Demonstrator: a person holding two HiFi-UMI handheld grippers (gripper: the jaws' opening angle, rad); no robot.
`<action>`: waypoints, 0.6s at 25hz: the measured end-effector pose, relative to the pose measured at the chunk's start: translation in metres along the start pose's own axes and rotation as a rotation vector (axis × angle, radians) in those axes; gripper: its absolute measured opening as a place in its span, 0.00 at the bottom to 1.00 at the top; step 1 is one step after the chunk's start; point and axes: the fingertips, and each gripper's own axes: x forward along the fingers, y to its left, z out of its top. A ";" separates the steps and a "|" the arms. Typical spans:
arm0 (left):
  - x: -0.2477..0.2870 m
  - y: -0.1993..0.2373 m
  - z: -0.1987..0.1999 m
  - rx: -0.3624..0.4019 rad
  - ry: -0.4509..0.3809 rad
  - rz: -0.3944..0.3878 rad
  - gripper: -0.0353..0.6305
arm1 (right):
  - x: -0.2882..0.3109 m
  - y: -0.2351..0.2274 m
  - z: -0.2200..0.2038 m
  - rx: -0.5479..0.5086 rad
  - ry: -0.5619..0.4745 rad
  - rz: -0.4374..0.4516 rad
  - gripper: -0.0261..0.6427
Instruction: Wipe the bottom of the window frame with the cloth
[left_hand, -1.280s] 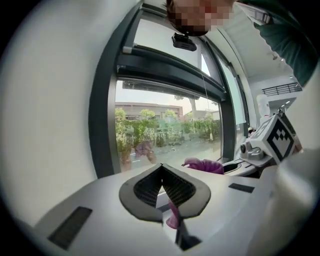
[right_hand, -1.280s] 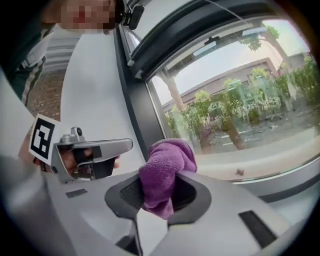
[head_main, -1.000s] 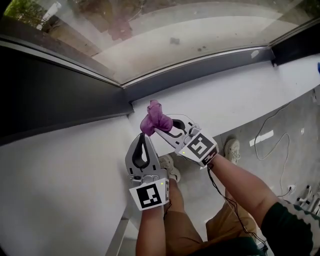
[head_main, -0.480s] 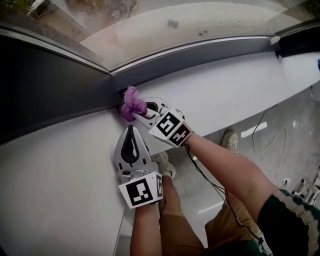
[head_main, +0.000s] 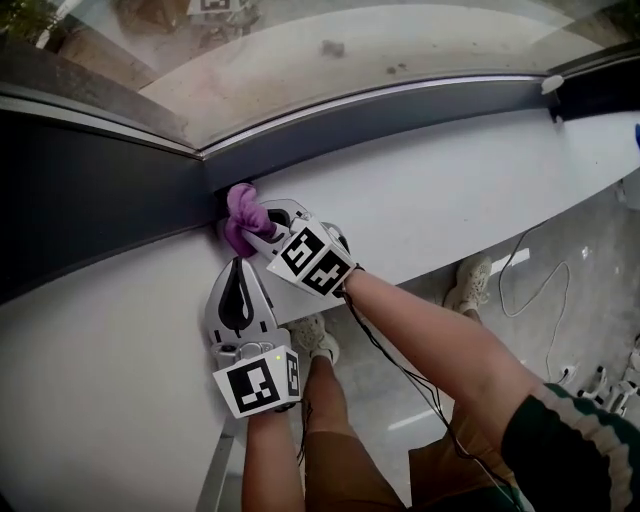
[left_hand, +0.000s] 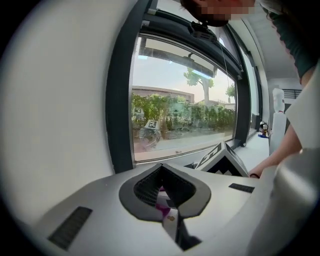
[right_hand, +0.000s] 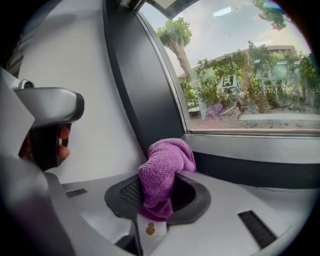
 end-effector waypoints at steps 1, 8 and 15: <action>0.002 0.000 -0.001 0.014 0.009 0.006 0.06 | 0.001 -0.001 0.000 -0.015 0.009 0.005 0.19; 0.008 -0.003 -0.004 0.037 0.045 0.033 0.06 | 0.003 0.001 -0.015 0.011 0.035 0.052 0.19; 0.024 -0.014 -0.006 0.050 0.076 0.024 0.06 | -0.011 -0.018 -0.018 0.030 0.056 0.027 0.19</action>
